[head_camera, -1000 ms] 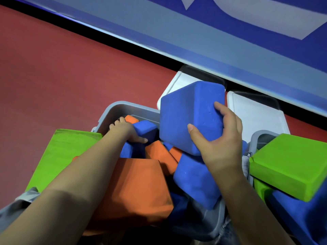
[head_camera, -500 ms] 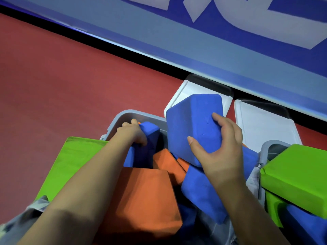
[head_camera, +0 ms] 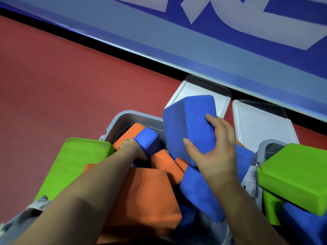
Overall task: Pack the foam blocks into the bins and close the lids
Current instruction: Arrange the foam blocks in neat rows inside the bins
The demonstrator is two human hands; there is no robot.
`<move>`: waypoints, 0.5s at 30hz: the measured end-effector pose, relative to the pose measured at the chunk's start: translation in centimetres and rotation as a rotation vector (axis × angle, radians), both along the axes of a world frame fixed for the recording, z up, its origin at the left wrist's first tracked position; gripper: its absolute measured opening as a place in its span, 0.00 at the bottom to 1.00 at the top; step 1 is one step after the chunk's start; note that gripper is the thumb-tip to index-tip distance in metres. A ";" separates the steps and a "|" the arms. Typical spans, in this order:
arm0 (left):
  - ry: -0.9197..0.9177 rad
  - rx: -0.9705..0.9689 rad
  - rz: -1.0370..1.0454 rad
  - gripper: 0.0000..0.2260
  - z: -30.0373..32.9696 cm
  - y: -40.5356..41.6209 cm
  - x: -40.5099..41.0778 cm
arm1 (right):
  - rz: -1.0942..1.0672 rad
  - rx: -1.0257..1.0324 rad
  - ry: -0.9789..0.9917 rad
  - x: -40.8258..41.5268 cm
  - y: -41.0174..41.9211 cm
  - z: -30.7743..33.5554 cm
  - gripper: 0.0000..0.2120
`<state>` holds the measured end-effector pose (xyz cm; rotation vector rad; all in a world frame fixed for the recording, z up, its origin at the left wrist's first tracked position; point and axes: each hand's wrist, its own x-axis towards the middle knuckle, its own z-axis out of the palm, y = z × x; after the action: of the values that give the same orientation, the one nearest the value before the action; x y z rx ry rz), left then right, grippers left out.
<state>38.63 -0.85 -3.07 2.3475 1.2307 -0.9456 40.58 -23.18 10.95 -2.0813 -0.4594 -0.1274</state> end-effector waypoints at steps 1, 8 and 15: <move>-0.036 -0.008 -0.002 0.47 0.0 0.2 0.4 | 0.010 -0.003 0.008 0.0 -0.1 0.0 0.31; -0.183 -0.067 -0.245 0.32 -1.5 0.3 2.0 | 0.038 -0.008 0.022 0.4 -0.3 -0.3 0.31; 0.038 -0.052 -0.401 0.26 -0.5 -0.2 3.9 | 0.018 -0.001 0.005 0.8 -0.3 -0.4 0.31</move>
<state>42.56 -1.00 -3.58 2.5960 0.7454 -1.1305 41.42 -23.46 10.57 -2.0777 -0.4754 -0.1108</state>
